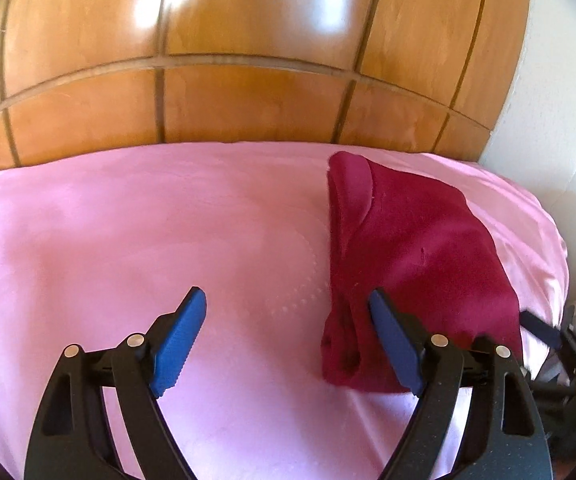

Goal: Fold small clothes

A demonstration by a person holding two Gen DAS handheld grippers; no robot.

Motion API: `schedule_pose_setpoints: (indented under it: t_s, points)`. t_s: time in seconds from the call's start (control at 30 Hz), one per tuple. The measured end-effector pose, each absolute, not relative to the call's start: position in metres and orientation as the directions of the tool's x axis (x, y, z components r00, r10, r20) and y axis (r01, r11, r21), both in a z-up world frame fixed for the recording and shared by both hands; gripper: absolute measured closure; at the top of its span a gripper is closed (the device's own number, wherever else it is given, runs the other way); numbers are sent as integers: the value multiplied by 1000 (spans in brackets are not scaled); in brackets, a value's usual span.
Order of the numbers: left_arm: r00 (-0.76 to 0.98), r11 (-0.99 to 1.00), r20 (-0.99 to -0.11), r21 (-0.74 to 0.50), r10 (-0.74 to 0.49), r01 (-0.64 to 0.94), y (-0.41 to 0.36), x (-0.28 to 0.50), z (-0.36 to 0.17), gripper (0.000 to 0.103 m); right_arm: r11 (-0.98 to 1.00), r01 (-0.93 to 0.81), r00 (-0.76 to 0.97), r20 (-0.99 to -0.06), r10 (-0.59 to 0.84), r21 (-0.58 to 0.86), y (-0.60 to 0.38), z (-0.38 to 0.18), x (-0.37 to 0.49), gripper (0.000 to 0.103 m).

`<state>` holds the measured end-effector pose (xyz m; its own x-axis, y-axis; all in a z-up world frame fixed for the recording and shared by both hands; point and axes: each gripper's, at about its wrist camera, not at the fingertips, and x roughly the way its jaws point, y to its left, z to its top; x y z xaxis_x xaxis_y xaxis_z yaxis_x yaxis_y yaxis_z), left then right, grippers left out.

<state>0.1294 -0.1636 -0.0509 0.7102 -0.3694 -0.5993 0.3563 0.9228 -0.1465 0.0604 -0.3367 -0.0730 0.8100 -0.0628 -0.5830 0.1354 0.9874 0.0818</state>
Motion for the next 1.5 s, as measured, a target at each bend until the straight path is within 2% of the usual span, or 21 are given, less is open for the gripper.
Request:
schedule_pose_setpoints:
  t_s: [0.27,0.4,0.67,0.87,0.93,1.5]
  points:
    - [742,944,-587,-145,-323,297,-139,109,-49,18,975,189,797,-598,-85,114,-329,-72,44,14]
    - [754,949,-578,-150,-312,277,-130,100,-49,18,957,247,818,-563,-121,153,-326,-63,27,2]
    - [782,955,-551,-127,-292,267,-125,81,-46,11,938,331,848,-468,-248,102,-308,-49,10,2]
    - [796,958,-536,-111,-281,264,-122,73,-43,9,927,367,835,-469,-288,83,-301,-54,9,2]
    - [793,957,-537,-121,-286,264,-121,72,-42,4,924,372,831,-477,-288,91,-302,-55,9,2]
    - [818,964,-516,-70,-254,256,-125,63,-36,4,919,379,825,-490,-280,112,-307,-59,11,2]
